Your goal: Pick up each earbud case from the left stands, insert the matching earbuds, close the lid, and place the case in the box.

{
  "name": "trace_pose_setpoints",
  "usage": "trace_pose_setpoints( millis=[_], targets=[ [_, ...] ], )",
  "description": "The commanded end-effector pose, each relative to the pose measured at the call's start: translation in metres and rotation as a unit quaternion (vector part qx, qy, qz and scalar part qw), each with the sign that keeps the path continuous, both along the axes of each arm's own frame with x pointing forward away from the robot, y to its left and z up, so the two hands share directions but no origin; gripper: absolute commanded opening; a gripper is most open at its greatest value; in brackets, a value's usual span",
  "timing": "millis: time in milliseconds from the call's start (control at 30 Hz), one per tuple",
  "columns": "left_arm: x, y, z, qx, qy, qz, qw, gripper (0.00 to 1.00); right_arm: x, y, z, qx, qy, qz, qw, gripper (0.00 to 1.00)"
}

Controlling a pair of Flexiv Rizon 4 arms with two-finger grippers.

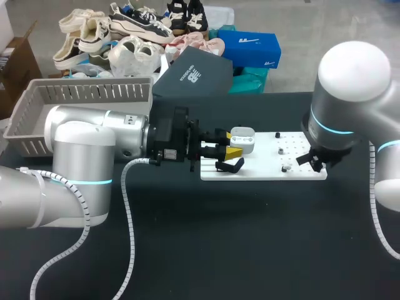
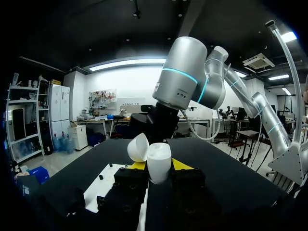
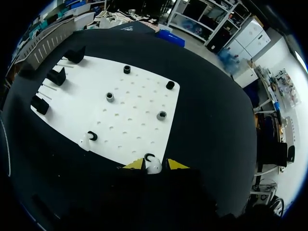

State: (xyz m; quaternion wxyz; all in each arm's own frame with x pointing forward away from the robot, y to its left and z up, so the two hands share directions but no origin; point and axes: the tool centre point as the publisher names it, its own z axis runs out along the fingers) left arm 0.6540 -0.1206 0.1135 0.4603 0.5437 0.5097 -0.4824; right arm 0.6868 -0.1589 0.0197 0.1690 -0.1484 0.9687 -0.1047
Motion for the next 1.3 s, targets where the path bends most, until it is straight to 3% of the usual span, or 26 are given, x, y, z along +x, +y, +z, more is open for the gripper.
trace_pose_setpoints(
  millis=[33,133,367,567,900,1300],
  targets=[
    [-0.001,0.000,0.000,0.000,-0.001,0.002,1.000,0.00,0.001,0.001,-0.001,-0.001,0.002,-0.001,1.000,0.11],
    [-0.001,0.000,0.000,0.000,-0.001,0.002,1.000,0.00,0.001,0.001,-0.001,0.000,0.003,-0.002,1.000,0.00],
    [-0.001,0.000,0.000,0.000,-0.001,0.002,1.000,0.00,-0.002,0.002,0.002,0.002,0.004,0.001,1.000,0.00],
    [-0.001,0.000,0.000,0.000,-0.001,0.002,1.000,0.00,-0.010,0.005,0.019,0.000,0.001,0.004,1.000,0.00],
    [-0.001,0.000,0.000,0.000,-0.001,0.002,1.000,0.00,-0.037,0.022,0.092,0.004,-0.052,0.020,0.998,0.00],
    [-0.001,0.000,0.000,0.000,-0.001,0.002,1.000,0.00,-0.066,0.085,0.173,0.021,-0.102,0.083,0.991,0.00]
  ],
)
